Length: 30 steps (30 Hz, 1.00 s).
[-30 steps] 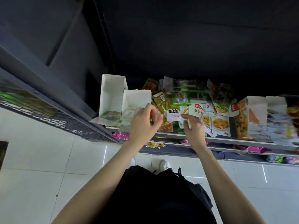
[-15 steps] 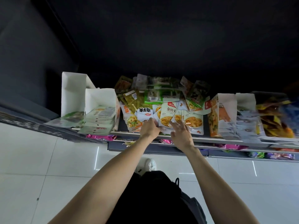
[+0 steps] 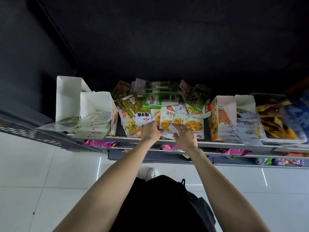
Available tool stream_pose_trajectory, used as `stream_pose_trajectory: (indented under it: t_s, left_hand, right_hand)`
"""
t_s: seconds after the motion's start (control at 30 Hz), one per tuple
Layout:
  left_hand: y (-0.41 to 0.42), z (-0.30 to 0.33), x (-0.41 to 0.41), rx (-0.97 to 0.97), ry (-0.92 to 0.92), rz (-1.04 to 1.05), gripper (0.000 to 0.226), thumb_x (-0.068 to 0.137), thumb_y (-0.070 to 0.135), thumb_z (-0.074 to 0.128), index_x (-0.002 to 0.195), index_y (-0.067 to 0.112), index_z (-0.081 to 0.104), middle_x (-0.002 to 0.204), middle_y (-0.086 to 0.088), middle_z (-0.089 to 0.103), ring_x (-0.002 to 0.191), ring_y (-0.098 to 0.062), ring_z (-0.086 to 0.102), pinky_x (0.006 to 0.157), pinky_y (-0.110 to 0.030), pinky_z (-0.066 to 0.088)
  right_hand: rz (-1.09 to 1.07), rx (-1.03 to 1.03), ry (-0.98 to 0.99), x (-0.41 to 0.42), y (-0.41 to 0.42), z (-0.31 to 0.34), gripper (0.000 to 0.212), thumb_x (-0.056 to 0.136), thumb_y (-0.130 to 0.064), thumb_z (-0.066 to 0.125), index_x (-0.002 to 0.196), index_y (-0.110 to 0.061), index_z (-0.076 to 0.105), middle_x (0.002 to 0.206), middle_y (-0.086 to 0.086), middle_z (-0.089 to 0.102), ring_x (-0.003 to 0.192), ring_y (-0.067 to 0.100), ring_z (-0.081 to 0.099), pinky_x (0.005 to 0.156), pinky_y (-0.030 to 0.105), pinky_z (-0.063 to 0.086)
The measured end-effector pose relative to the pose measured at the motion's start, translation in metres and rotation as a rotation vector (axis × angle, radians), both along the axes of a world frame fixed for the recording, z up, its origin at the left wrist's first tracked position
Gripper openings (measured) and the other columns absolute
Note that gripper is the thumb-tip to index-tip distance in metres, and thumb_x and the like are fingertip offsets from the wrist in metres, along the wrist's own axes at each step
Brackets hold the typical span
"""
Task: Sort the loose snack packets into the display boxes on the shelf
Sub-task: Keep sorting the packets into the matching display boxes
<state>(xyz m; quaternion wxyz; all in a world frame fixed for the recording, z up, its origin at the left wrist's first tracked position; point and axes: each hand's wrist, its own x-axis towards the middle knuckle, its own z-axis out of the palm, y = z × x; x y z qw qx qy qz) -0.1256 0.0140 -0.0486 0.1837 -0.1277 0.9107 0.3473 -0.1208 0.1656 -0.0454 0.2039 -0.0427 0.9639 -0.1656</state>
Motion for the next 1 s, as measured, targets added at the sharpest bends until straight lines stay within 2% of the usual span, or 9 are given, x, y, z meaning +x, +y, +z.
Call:
stream_pose_trajectory:
  t_s: [0.13, 0.27, 0.33, 0.4, 0.5, 0.67, 0.83, 0.9, 1.0]
  left_hand:
    - [-0.002, 0.018, 0.003, 0.052, 0.054, 0.061, 0.017, 0.092, 0.026, 0.058, 0.101, 0.012, 0.057, 0.094, 0.000, 0.062, 0.083, -0.017, 0.058, 0.067, -0.027, 0.044]
    - [-0.031, 0.049, 0.019, 0.055, 0.258, 0.093, 0.014, 0.096, 0.023, 0.049, 0.102, 0.011, 0.054, 0.085, 0.004, 0.056, 0.071, -0.015, 0.053, 0.049, -0.018, 0.033]
    - [-0.052, 0.066, 0.029, 0.065, 0.364, 0.070, 0.012, 0.097, 0.023, 0.049, 0.101, 0.012, 0.053, 0.085, 0.004, 0.056, 0.064, -0.009, 0.051, 0.045, -0.015, 0.036]
    - [-0.073, 0.083, 0.037, 0.079, 0.440, 0.053, 0.011, 0.096, 0.025, 0.051, 0.100, 0.015, 0.053, 0.087, 0.007, 0.058, 0.066, -0.003, 0.054, 0.048, -0.013, 0.041]
    - [-0.101, 0.105, 0.049, 0.163, 0.529, 0.072, 0.008, 0.093, 0.026, 0.057, 0.096, 0.019, 0.056, 0.086, 0.013, 0.061, 0.076, -0.006, 0.062, 0.053, -0.016, 0.048]
    - [-0.146, 0.119, 0.069, 0.272, 0.635, 0.214, 0.005, 0.091, 0.021, 0.061, 0.092, 0.016, 0.060, 0.085, 0.010, 0.065, 0.080, 0.000, 0.063, 0.061, -0.020, 0.053]
    - [-0.190, 0.099, 0.080, 0.114, 0.653, 0.543, 0.020, 0.091, 0.027, 0.062, 0.107, 0.017, 0.058, 0.091, 0.015, 0.065, 0.085, 0.003, 0.061, 0.076, -0.012, 0.047]
    - [-0.208, 0.084, 0.084, -0.122, 0.623, 0.414, 0.023, 0.088, 0.025, 0.063, 0.109, 0.016, 0.059, 0.094, 0.009, 0.067, 0.088, -0.005, 0.062, 0.079, -0.022, 0.049]
    - [-0.226, 0.071, 0.086, -0.472, 0.611, 0.117, 0.021, 0.077, 0.023, 0.074, 0.096, 0.015, 0.067, 0.088, 0.000, 0.070, 0.084, -0.024, 0.063, 0.077, -0.035, 0.049]
  right_hand:
    - [0.009, 0.053, 0.008, 0.004, 0.004, 0.000, 0.042, 0.099, -0.027, 0.041, 0.138, -0.043, 0.040, 0.150, -0.004, 0.034, 0.117, 0.026, 0.056, 0.104, 0.047, 0.038]
    - [-0.069, 0.033, -0.029, 0.003, 0.001, 0.004, 0.036, 0.099, -0.033, 0.038, 0.131, -0.045, 0.047, 0.145, -0.006, 0.040, 0.120, 0.024, 0.051, 0.107, 0.053, 0.023]
    - [-0.231, -0.192, -0.019, 0.002, -0.006, 0.017, 0.038, 0.098, -0.041, 0.040, 0.135, -0.036, 0.044, 0.138, -0.002, 0.049, 0.118, 0.024, 0.051, 0.106, 0.049, 0.027]
    - [-0.450, -0.608, -0.028, 0.001, -0.018, 0.039, 0.054, 0.094, -0.044, 0.051, 0.141, -0.025, 0.034, 0.133, 0.003, 0.054, 0.113, 0.020, 0.054, 0.095, 0.036, 0.038]
    - [-0.520, -1.062, -0.061, -0.002, -0.034, 0.077, 0.065, 0.086, -0.029, 0.068, 0.138, -0.021, 0.031, 0.112, -0.001, 0.064, 0.099, 0.008, 0.064, 0.084, 0.027, 0.051]
    - [0.044, -0.927, -0.066, -0.011, -0.064, 0.110, 0.022, 0.086, -0.017, 0.066, 0.108, -0.017, 0.062, 0.101, -0.012, 0.068, 0.093, 0.006, 0.067, 0.078, 0.023, 0.057]
    - [0.113, -0.762, 0.500, -0.015, -0.115, 0.105, 0.013, 0.094, -0.021, 0.059, 0.097, -0.009, 0.064, 0.077, 0.000, 0.070, 0.054, 0.013, 0.060, 0.043, 0.032, 0.050]
    - [0.104, -0.766, 0.611, -0.021, -0.129, 0.104, 0.011, 0.094, -0.019, 0.059, 0.093, -0.010, 0.065, 0.059, -0.007, 0.058, 0.044, 0.005, 0.046, 0.042, 0.018, 0.038]
    - [0.249, -0.646, 0.760, -0.028, -0.150, 0.107, 0.011, 0.091, -0.011, 0.061, 0.095, -0.008, 0.071, 0.065, -0.006, 0.062, 0.050, -0.002, 0.046, 0.049, 0.010, 0.038]
